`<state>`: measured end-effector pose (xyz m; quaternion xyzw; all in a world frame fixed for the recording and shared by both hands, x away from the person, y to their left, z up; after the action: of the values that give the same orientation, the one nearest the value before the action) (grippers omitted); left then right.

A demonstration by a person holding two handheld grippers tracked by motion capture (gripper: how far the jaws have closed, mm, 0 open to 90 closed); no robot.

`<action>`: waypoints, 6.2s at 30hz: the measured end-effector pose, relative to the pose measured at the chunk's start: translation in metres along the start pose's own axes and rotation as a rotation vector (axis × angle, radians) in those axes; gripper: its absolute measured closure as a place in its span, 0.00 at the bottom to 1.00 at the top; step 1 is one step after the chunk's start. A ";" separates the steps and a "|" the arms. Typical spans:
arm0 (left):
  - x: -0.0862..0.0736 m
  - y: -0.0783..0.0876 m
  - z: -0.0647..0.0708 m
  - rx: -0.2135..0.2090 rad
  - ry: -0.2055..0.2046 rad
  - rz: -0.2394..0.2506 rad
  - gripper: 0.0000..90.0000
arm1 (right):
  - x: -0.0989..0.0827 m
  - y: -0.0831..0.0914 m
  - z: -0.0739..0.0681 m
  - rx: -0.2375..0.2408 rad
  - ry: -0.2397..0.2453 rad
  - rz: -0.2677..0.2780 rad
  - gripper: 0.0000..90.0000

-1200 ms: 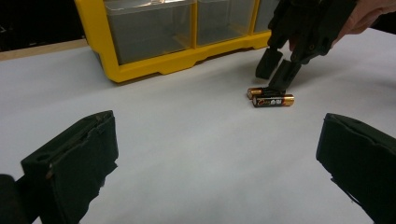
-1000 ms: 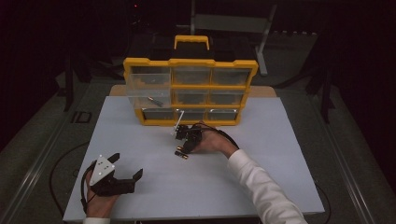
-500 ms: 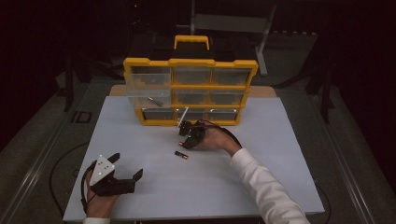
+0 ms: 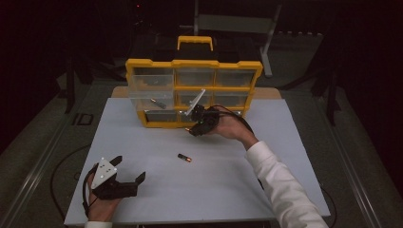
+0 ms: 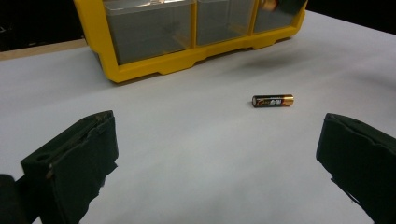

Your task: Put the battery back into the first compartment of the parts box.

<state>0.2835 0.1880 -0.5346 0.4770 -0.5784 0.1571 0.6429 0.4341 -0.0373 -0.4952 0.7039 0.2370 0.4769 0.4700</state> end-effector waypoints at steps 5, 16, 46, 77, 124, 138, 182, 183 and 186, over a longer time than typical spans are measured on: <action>0.000 0.000 0.000 0.001 0.001 -0.002 0.00 | 0.009 0.021 0.001 0.009 0.020 0.058 0.85; 0.000 0.000 0.000 0.002 0.001 -0.001 0.00 | 0.024 0.055 0.004 0.055 0.031 0.157 0.85; 0.001 0.001 -0.001 0.003 0.006 0.005 0.00 | 0.073 0.123 0.011 0.001 -0.012 0.319 0.85; 0.000 0.002 -0.003 0.008 0.010 0.006 0.00 | 0.126 0.153 -0.002 -0.016 -0.055 0.482 0.85; 0.001 0.003 -0.003 0.013 0.009 0.018 0.00 | 0.079 0.116 0.007 -0.070 -0.108 0.386 0.11; 0.002 0.003 -0.002 0.006 0.004 0.023 0.00 | 0.049 0.071 0.006 -0.057 -0.094 0.290 0.11; 0.002 0.003 -0.002 0.018 0.005 0.013 0.00 | -0.022 -0.050 -0.023 -0.057 -0.036 0.013 0.20; 0.002 0.003 -0.002 0.018 0.005 0.013 0.00 | -0.022 -0.050 -0.023 -0.057 -0.036 0.013 0.20; 0.001 0.003 -0.002 0.017 0.004 0.010 0.00 | -0.025 -0.057 -0.025 -0.054 -0.037 -0.006 0.24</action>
<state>0.2829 0.1902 -0.5323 0.4793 -0.5779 0.1662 0.6393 0.4075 -0.0206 -0.5548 0.6989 0.2171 0.4687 0.4947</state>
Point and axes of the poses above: each handheld gripper's, and its own axes: y roughly backward along the jaws, x roughly out of its top, z roughly to its right, the point moved 8 cm from there along -y, roughly forward along the jaws, and after that the axes turned 10 degrees about -y, right-handed, at the moved point
